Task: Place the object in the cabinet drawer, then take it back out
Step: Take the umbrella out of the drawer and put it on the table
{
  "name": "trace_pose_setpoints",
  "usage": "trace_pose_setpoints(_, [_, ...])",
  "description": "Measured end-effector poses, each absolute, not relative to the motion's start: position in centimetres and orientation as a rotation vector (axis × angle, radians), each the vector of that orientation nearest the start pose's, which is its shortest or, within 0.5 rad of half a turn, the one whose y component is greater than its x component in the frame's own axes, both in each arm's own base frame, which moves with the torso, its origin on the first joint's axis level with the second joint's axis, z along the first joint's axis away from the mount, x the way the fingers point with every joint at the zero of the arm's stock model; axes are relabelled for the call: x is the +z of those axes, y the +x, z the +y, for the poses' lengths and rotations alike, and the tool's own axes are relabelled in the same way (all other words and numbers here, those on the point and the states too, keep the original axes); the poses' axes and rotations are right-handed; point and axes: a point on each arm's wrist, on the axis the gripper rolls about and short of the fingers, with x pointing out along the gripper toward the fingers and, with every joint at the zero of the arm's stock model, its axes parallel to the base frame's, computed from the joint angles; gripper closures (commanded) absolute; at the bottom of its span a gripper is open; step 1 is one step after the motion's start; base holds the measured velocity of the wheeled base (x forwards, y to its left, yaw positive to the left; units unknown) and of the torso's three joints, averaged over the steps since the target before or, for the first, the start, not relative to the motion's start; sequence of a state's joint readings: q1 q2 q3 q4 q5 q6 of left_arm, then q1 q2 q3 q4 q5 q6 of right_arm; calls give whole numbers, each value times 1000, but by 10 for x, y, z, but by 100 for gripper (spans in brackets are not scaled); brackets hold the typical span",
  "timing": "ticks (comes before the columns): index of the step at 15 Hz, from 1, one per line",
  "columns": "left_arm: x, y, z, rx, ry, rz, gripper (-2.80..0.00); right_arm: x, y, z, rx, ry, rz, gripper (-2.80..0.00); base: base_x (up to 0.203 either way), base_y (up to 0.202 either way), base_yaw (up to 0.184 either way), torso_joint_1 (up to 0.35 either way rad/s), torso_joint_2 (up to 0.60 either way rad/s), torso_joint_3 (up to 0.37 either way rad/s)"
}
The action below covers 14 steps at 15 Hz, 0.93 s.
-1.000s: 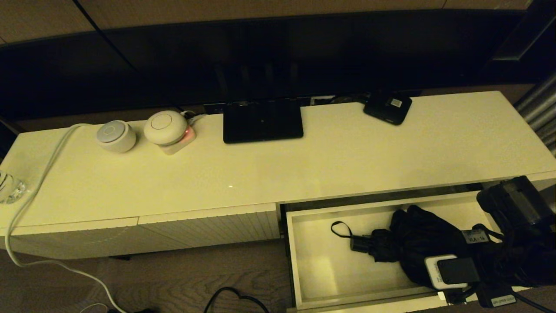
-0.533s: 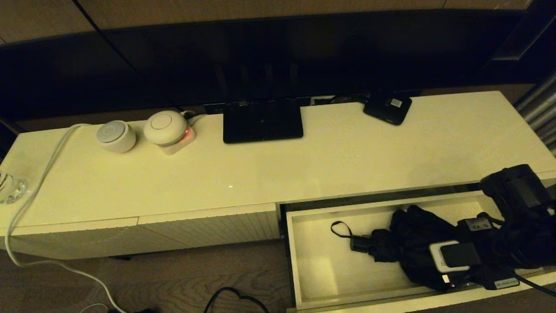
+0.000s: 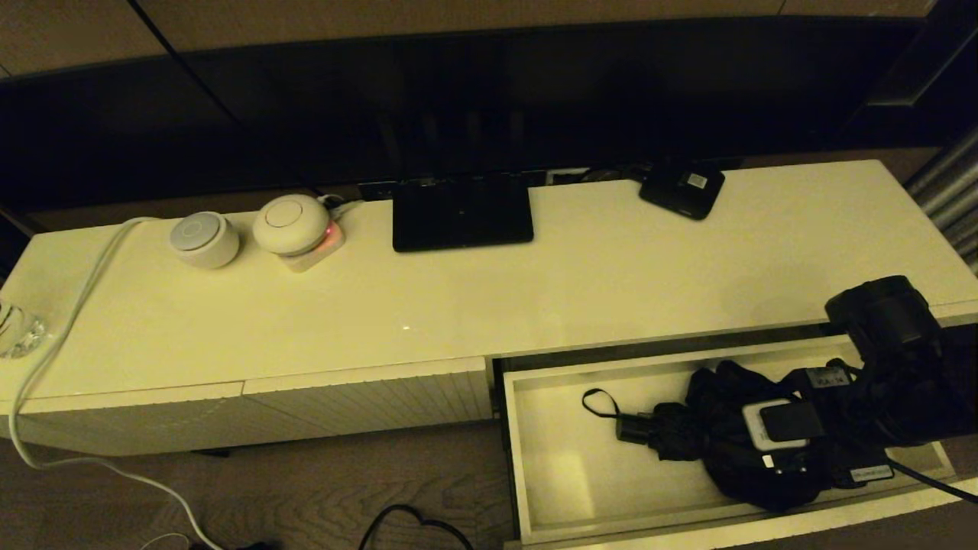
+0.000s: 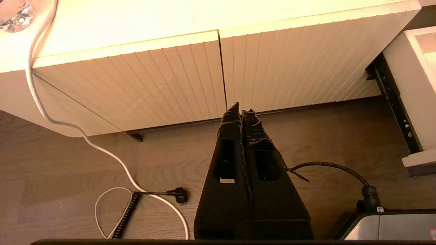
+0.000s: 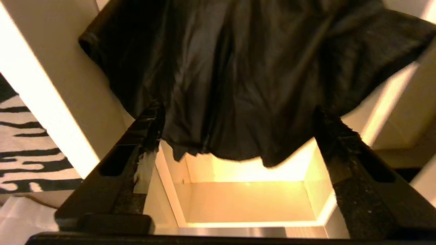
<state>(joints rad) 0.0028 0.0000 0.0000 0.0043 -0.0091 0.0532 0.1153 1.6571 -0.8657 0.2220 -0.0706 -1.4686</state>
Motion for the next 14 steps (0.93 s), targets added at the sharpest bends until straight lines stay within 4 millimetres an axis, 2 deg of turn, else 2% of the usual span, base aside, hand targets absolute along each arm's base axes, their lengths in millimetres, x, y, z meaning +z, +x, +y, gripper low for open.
trace_pose_setpoints(7, [75, -23, 0, -7, 53, 5, 0, 128, 271, 29, 753, -1407, 779, -280, 0, 0, 0, 0, 0, 0])
trace_pose_setpoints(14, [75, -23, 0, -7, 53, 5, 0, 114, 277, 30, 788, -1378, 810, -280, 0, 0, 0, 0, 0, 0])
